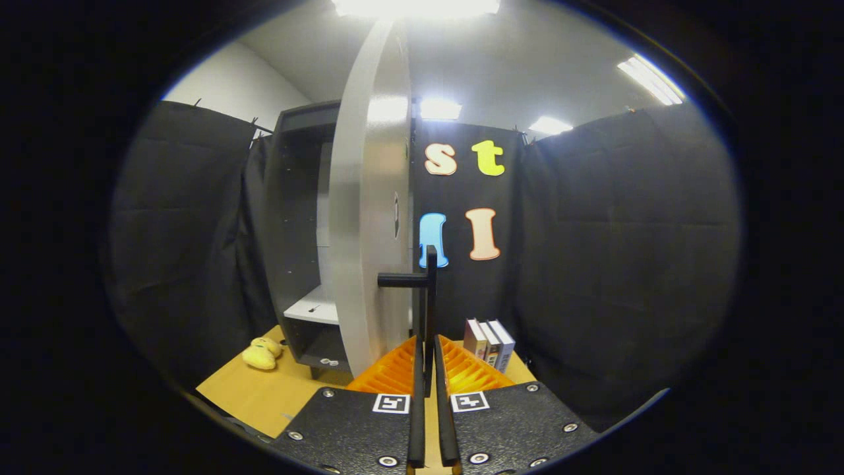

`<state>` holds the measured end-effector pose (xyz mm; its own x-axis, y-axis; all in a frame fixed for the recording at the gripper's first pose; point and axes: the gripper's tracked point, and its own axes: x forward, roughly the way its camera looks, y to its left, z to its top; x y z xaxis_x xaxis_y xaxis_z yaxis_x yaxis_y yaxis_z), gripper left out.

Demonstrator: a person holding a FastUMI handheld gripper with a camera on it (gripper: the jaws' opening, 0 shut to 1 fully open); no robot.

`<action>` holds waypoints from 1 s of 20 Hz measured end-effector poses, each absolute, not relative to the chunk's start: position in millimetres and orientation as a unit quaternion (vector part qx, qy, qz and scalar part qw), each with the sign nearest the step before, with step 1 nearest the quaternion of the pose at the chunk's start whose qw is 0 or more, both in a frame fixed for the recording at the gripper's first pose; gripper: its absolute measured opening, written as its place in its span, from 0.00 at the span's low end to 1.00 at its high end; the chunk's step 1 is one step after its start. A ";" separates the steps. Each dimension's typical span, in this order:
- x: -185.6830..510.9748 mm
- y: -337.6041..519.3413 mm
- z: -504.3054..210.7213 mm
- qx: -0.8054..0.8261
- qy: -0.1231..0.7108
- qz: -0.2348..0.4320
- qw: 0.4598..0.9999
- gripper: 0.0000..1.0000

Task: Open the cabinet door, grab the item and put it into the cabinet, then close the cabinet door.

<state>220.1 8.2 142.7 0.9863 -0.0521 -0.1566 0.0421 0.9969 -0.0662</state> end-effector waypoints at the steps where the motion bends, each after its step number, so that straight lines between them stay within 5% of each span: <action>1: 217.4 1.3 142.6 -0.023 0.078 -0.032 0.996 0.08; 5: 206.8 -2.3 155.3 0.001 0.053 -0.037 0.998 0.11; 7: 195.7 5.8 163.4 -0.008 0.029 -0.039 0.999 0.24; 9: 186.9 8.7 173.7 -0.022 0.002 -0.044 0.999 0.41; 12: 171.2 51.2 169.4 -0.026 -0.017 -0.012 0.999 0.88; 20: 182.0 139.0 115.9 0.007 -0.011 0.047 0.999 0.93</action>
<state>182.0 139.0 115.9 0.9954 0.0928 0.0219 -0.0931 0.9956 0.0123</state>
